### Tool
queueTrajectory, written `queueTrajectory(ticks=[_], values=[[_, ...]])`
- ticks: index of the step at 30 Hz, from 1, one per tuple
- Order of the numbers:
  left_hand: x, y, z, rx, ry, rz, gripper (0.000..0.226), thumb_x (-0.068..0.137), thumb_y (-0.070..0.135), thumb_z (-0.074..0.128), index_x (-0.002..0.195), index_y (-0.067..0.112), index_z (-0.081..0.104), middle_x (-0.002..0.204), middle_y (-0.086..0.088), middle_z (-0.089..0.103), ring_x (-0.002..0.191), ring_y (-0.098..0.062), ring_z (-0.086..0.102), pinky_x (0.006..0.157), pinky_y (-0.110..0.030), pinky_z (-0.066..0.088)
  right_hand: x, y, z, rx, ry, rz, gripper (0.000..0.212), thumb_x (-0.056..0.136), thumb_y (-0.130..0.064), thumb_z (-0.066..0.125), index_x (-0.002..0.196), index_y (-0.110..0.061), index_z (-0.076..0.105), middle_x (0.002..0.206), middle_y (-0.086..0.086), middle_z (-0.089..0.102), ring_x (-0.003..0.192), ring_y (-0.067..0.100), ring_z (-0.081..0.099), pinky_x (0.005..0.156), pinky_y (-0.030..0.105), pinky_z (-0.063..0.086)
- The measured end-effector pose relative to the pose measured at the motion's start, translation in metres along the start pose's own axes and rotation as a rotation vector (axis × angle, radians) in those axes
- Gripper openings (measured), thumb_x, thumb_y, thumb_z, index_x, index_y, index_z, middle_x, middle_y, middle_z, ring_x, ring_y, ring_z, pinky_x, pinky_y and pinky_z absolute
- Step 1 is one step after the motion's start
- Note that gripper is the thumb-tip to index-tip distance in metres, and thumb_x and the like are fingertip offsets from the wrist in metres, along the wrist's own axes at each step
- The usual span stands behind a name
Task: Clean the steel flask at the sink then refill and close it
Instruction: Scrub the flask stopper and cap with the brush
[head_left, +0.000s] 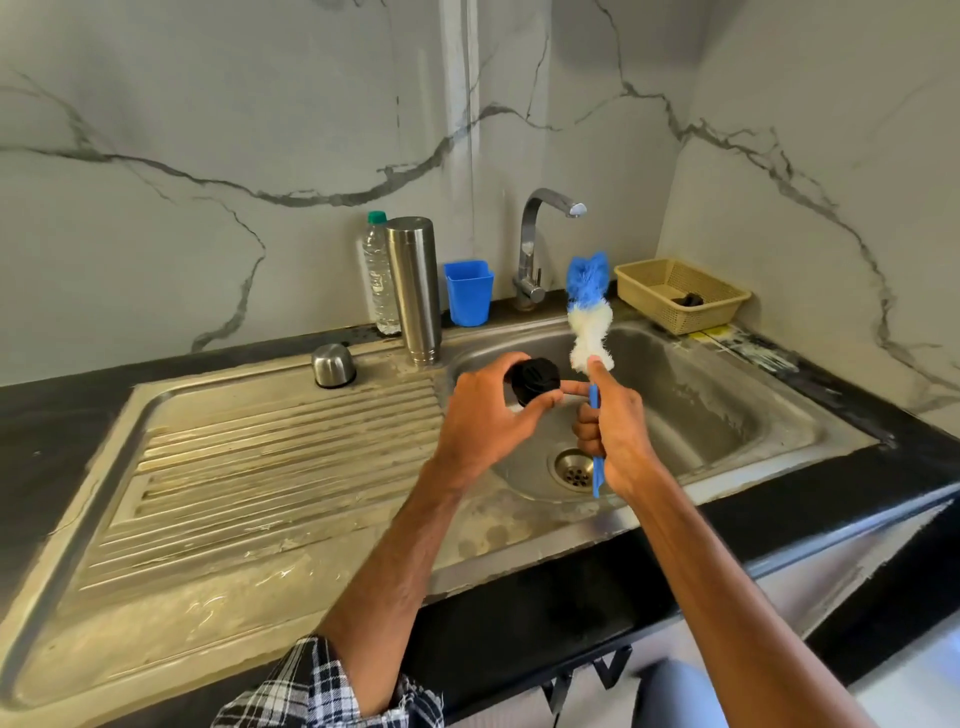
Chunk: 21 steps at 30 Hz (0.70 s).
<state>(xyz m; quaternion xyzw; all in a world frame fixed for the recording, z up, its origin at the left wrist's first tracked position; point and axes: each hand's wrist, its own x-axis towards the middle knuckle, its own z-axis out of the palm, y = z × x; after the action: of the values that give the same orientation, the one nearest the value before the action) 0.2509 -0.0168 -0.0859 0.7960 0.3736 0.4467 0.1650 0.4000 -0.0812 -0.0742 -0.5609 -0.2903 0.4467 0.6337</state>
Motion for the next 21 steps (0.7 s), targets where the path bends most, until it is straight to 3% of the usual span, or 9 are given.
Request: queueTrajectory(ticks=[4,7,10,12,14,18,21], values=[[0.0,-0.01,-0.027,-0.026,0.101,-0.109,0.051,0.077,0.053,0.083,0.117,0.022,0.071,0.099,0.016,0.07,0.088,0.008,0.064,0.077,-0.016,0.055,0.017,0.006,0.033,0.091,-0.008,0.078,0.035,0.102,-0.025,0.036,0.104,-0.008,0.066,0.05,-0.008,0.03,0.04,0.006,0.022,0.035,0.02,0.018],[-0.007,-0.027,-0.049,0.027,0.109,-0.238,0.051,0.074,0.049,0.087,0.117,0.024,0.074,0.1,0.015,0.071,0.084,0.013,0.059,0.07,-0.006,0.046,0.03,0.008,0.065,0.112,-0.052,0.088,0.027,0.099,-0.016,0.037,0.09,-0.012,0.062,0.047,-0.008,0.034,0.036,0.005,0.024,0.034,0.018,0.019],[-0.01,-0.043,-0.07,0.057,0.153,-0.336,0.051,0.07,0.045,0.091,0.112,0.021,0.077,0.097,0.01,0.075,0.081,0.008,0.066,0.075,-0.007,0.052,0.042,0.009,0.094,0.109,-0.05,0.071,0.026,0.096,-0.013,0.041,0.083,-0.013,0.063,0.049,-0.006,0.037,0.035,0.005,0.027,0.035,0.018,0.019],[-0.005,-0.052,-0.083,0.094,0.137,-0.364,0.046,0.069,0.041,0.092,0.108,0.019,0.079,0.091,0.013,0.074,0.077,0.013,0.063,0.076,-0.007,0.053,0.049,0.014,0.105,0.108,-0.031,0.032,0.026,0.097,-0.011,0.041,0.085,-0.011,0.065,0.053,-0.003,0.041,0.038,0.006,0.032,0.035,0.02,0.023],[0.005,-0.061,-0.094,0.178,0.109,-0.366,0.039,0.071,0.039,0.091,0.103,0.019,0.08,0.083,0.016,0.071,0.071,0.015,0.059,0.064,-0.001,0.045,0.055,0.024,0.11,0.128,-0.008,0.004,0.026,0.097,-0.011,0.043,0.086,-0.011,0.066,0.056,-0.003,0.044,0.043,0.006,0.035,0.038,0.02,0.026],[0.043,-0.082,-0.112,0.317,0.098,-0.411,0.033,0.076,0.048,0.086,0.089,0.018,0.079,0.071,0.009,0.07,0.061,0.003,0.059,0.051,-0.008,0.038,0.07,0.041,0.109,0.129,0.043,-0.05,0.025,0.099,-0.014,0.044,0.089,-0.011,0.067,0.059,-0.003,0.047,0.05,0.009,0.04,0.044,0.023,0.031],[0.071,-0.102,-0.116,0.36,0.071,-0.463,0.034,0.078,0.039,0.086,0.094,0.011,0.079,0.078,0.001,0.074,0.063,-0.005,0.063,0.049,-0.009,0.039,0.081,0.045,0.108,0.113,0.08,-0.088,0.026,0.099,-0.014,0.044,0.088,-0.012,0.067,0.061,-0.002,0.049,0.054,0.011,0.043,0.048,0.026,0.033]])
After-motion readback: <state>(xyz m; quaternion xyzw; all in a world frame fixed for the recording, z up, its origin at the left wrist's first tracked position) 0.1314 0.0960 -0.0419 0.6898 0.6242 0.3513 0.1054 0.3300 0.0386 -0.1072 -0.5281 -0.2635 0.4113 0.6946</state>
